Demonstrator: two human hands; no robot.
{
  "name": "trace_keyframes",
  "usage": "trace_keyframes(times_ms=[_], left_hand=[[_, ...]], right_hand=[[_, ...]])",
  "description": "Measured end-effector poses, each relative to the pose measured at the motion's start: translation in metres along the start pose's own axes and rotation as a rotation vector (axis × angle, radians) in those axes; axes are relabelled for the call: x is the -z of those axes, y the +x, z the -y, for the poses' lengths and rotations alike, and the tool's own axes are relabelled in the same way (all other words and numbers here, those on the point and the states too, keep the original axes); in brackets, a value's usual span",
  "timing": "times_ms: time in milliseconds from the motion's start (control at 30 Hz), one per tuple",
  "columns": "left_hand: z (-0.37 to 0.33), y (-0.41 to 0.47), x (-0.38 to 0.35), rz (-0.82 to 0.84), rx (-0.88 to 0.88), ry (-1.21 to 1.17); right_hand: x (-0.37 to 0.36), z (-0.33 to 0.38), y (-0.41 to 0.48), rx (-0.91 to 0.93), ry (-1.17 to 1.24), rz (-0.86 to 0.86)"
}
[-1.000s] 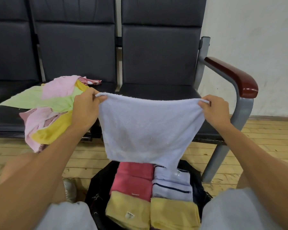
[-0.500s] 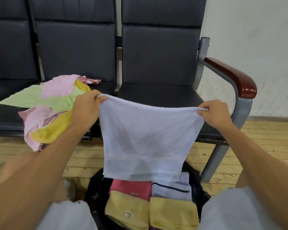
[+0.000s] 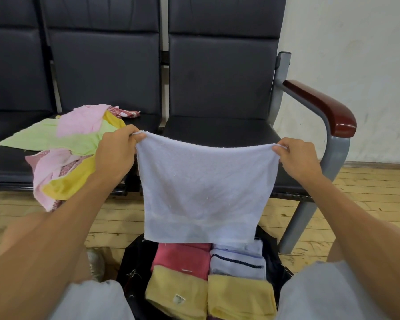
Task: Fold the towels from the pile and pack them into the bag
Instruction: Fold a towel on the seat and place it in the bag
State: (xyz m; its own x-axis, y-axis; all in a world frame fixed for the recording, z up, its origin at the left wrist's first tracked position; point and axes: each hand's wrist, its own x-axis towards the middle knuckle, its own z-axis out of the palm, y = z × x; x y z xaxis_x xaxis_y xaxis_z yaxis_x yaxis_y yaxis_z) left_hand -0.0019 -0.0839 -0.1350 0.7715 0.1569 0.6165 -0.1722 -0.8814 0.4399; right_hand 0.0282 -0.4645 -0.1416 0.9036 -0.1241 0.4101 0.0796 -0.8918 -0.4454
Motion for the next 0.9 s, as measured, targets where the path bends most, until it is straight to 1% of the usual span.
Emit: trace_keyframes(times_ms=[200, 400, 500, 667, 800, 900], left_hand=[[0.005, 0.000, 0.001, 0.060, 0.033, -0.012], [0.000, 0.001, 0.004, 0.130, 0.093, -0.066], [0.000, 0.003, 0.005, 0.174, 0.177, -0.156], [-0.005, 0.003, 0.004, 0.241, 0.362, -0.334], [-0.006, 0.005, 0.002, 0.261, 0.451, -0.464], [-0.008, 0.005, 0.002, 0.267, 0.516, -0.635]], right_hand=[[0.001, 0.007, -0.001, -0.003, 0.030, 0.001], [0.000, 0.009, 0.000, -0.058, 0.162, -0.022], [-0.002, 0.010, 0.000, -0.080, 0.212, -0.033], [-0.005, 0.012, 0.003, -0.186, 0.361, -0.037], [-0.007, 0.011, 0.004, -0.227, 0.409, -0.042], [-0.006, 0.010, 0.004, -0.272, 0.478, -0.053]])
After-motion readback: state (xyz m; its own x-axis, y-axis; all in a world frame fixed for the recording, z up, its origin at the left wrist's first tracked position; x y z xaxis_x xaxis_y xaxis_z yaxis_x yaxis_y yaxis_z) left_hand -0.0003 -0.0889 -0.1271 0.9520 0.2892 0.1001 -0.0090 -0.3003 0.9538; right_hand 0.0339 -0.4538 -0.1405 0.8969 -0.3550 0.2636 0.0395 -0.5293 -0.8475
